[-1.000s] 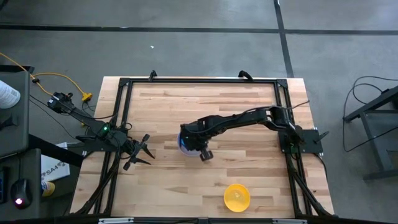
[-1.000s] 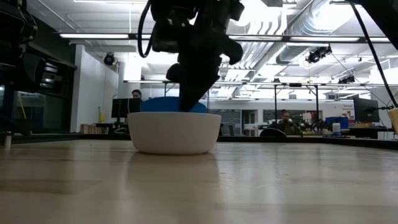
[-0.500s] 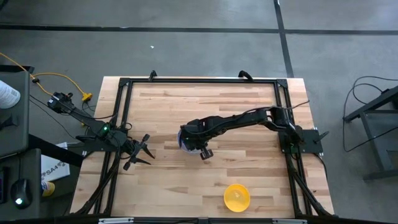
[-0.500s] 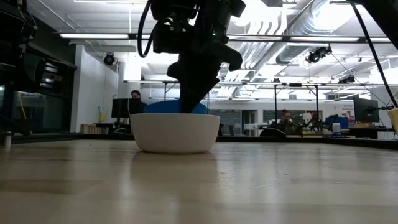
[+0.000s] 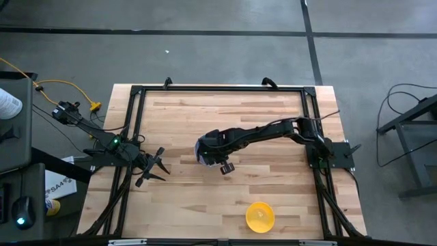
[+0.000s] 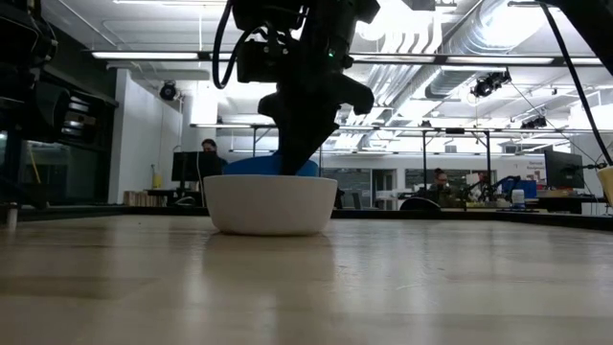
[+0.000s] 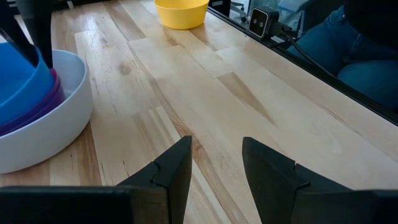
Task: Nest bowls inside each other
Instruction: Stack the blue bowl into the pink bowl
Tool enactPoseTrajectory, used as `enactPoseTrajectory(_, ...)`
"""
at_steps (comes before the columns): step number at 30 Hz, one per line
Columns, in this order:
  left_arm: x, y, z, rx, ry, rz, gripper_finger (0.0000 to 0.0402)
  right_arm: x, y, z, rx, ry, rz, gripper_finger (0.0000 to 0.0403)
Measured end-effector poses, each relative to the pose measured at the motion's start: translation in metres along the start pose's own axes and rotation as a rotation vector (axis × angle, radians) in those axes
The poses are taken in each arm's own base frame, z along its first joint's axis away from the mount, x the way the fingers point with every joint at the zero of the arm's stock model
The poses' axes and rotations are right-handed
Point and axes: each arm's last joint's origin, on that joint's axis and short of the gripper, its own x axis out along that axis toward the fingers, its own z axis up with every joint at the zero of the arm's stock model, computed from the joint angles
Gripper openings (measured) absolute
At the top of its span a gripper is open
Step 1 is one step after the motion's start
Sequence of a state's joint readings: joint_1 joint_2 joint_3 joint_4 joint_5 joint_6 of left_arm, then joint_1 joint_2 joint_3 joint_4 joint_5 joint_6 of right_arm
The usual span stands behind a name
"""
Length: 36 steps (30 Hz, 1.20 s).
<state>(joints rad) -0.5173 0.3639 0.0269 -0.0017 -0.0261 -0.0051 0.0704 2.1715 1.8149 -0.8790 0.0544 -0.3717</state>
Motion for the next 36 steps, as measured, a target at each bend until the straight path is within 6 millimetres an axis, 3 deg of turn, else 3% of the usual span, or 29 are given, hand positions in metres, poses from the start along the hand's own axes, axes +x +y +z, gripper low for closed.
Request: enactPoseTrajectory(36, 0.0000, 0.0000, 0.0000, 0.000, 0.000, 0.000, 0.0141, -0.0073, 0.0012, 0.0012, -0.027, -0.029, 0.029, 0.0030)
